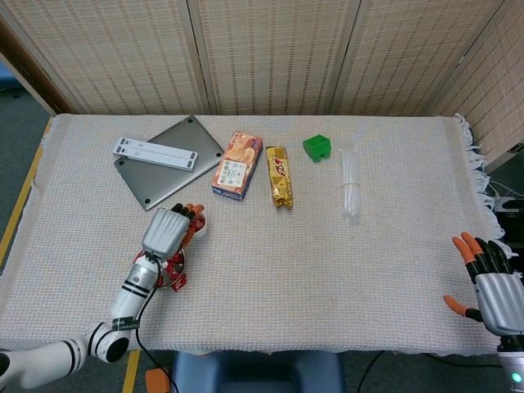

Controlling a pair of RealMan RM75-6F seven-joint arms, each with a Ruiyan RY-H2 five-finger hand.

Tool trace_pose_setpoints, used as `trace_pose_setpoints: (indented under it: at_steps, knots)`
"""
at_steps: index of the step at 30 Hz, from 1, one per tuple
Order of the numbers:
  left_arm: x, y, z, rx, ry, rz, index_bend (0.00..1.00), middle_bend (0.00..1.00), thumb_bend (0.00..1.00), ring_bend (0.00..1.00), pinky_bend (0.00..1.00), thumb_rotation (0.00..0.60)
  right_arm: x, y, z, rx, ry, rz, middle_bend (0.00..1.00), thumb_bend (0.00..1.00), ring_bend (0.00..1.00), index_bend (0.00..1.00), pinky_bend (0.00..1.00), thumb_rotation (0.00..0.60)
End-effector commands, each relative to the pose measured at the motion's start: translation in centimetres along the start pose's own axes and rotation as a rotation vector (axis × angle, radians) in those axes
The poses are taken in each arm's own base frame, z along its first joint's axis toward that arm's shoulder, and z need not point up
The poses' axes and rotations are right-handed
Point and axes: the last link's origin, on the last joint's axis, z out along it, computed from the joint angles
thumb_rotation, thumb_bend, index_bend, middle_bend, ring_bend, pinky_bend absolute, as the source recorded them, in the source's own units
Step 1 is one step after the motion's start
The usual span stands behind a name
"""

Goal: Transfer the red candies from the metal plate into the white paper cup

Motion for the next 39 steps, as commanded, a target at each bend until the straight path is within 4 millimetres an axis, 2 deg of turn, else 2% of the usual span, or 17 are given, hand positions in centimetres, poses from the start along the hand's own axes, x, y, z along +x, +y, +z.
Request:
trace_pose_setpoints:
  at_steps: [1, 5, 8, 10, 14, 22, 32, 39]
  knots:
    - [-0.1, -0.3, -5.0, -0.044, 0.016, -0.023, 0.28, 0.39, 0.40, 0.55, 1.00, 0.600, 0.0, -0.1, -0.2, 0.012, -0.002, 0.004, 0.00, 0.06, 0.00, 0.00, 0.00, 0.600]
    - [-1.8, -0.3, -9.5, -0.067, -0.069, -0.018, 0.28, 0.39, 0.40, 0.69, 1.00, 0.600, 0.0, -0.5, -0.5, 0.038, -0.007, 0.010, 0.00, 0.06, 0.00, 0.00, 0.00, 0.600]
    - [-3.1, 0.0, -11.4, -0.088, -0.118, 0.006, 0.28, 0.38, 0.40, 0.74, 1.00, 0.600, -0.1, -0.7, -0.7, 0.055, -0.012, 0.013, 0.00, 0.06, 0.00, 0.00, 0.00, 0.600]
    - [-3.9, 0.3, -11.9, -0.104, -0.138, 0.032, 0.28, 0.36, 0.40, 0.75, 1.00, 0.600, -0.1, -0.9, -0.8, 0.066, -0.016, 0.015, 0.00, 0.06, 0.00, 0.00, 0.00, 0.600]
    - [-5.1, 1.3, -12.3, -0.140, -0.152, 0.074, 0.29, 0.33, 0.40, 0.75, 1.00, 0.600, -0.1, -1.1, -1.0, 0.084, -0.021, 0.019, 0.00, 0.06, 0.00, 0.00, 0.00, 0.600]
    - [-5.9, 2.6, -12.0, -0.174, -0.141, 0.114, 0.30, 0.35, 0.40, 0.75, 1.00, 0.600, 0.0, -0.9, -1.1, 0.085, -0.020, 0.023, 0.00, 0.06, 0.00, 0.00, 0.00, 0.600]
    - [-7.0, 0.9, -11.6, -0.128, -0.184, 0.178, 0.34, 0.41, 0.40, 0.76, 1.00, 0.600, 0.2, -0.7, -1.1, 0.076, -0.012, 0.025, 0.00, 0.06, 0.00, 0.00, 0.00, 0.600]
    - [-7.2, 0.9, -11.5, -0.134, -0.178, 0.185, 0.40, 0.48, 0.41, 0.76, 1.00, 0.600, 0.1, -0.8, -1.1, 0.076, -0.013, 0.023, 0.00, 0.06, 0.00, 0.00, 0.00, 0.600]
